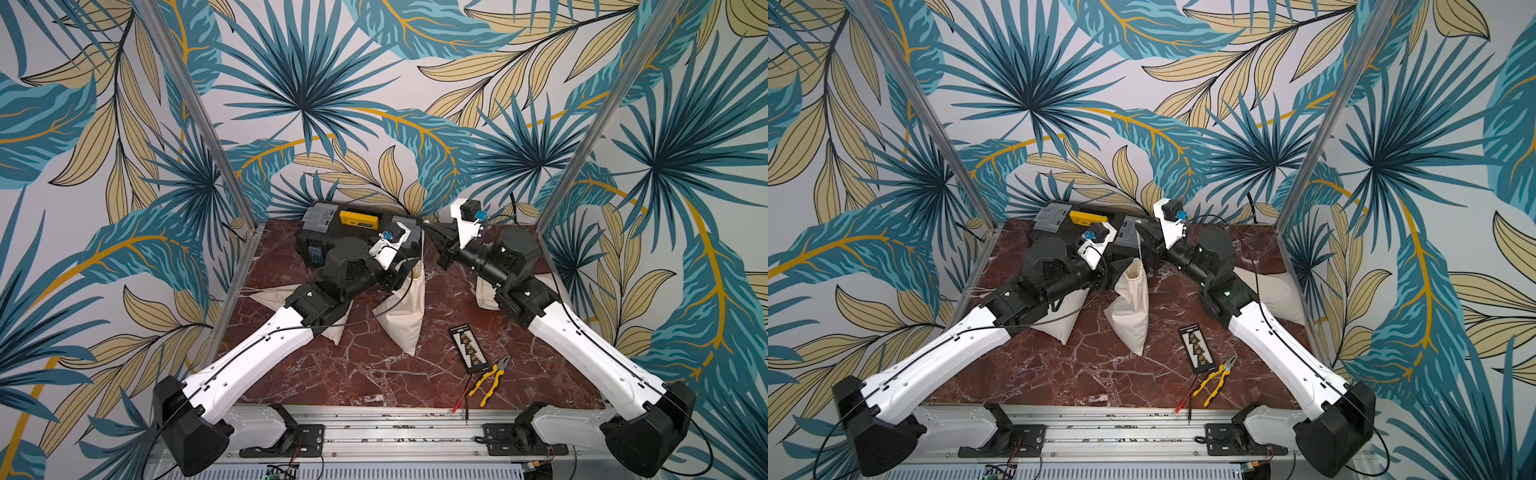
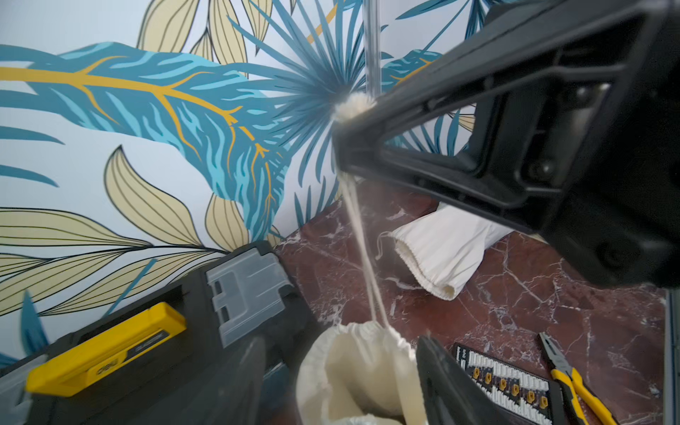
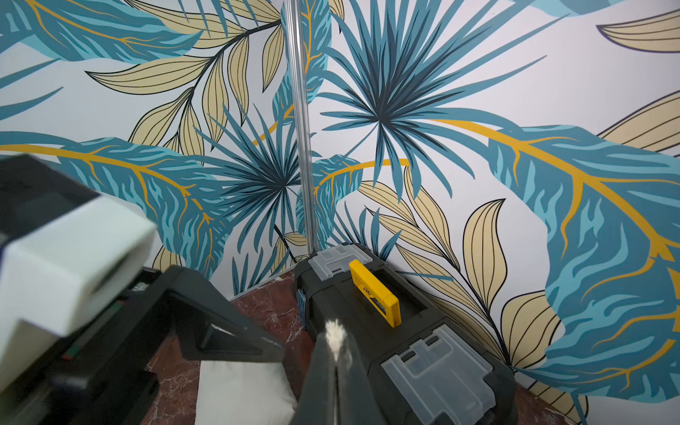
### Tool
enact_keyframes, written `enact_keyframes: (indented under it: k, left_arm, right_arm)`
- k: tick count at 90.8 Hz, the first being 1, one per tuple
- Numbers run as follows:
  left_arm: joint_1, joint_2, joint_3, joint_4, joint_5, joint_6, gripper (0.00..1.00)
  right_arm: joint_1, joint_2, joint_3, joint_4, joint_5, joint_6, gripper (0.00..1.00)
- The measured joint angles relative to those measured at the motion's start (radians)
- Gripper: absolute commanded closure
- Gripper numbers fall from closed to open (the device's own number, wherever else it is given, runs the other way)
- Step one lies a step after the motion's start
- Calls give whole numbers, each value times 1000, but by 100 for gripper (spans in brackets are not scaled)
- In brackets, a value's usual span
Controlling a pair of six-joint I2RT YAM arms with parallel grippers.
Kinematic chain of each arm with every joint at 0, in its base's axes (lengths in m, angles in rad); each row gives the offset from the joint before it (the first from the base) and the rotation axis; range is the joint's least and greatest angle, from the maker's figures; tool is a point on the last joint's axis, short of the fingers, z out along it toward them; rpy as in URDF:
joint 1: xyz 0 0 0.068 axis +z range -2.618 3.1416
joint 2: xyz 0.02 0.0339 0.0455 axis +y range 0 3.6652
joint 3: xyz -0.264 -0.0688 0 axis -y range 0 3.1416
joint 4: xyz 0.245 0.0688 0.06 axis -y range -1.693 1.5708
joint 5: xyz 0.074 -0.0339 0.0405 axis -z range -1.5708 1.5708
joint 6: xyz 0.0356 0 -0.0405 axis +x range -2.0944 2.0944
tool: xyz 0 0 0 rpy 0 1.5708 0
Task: Close the soil bag
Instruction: Place the soil bag at the center of the board, then frap the soil bag at the center of the board.
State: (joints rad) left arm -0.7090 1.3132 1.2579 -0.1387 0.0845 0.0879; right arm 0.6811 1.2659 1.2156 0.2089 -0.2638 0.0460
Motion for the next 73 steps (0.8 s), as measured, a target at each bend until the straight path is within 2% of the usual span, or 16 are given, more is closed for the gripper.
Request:
enact_keyframes:
  k: [15, 20, 32, 42, 46, 65, 73]
  left_arm:
    - [-1, 109, 8, 67, 72, -45, 30]
    - [-3, 144, 23, 76, 82, -60, 34]
    - [-4, 214, 64, 109, 75, -94, 60]
    - [-4, 240, 72, 130, 47, -101, 88]
    - [-4, 248, 72, 133, 29, -111, 95]
    - [-22, 246, 33, 174, -93, -124, 97]
    - [-35, 243, 28, 176, -140, -129, 94]
  right_arm:
    - [1, -2, 0, -3, 1, 0, 100]
    - [2, -5, 0, -5, 1, 0, 100]
    - [-6, -14, 0, -14, 26, 0, 100]
    - [-7, -25, 0, -43, 68, -6, 100]
    - [-5, -33, 0, -60, 88, -12, 100]
    - [6, -102, -10, -191, 254, -66, 100]
    - [14, -129, -18, -235, 309, -88, 100]
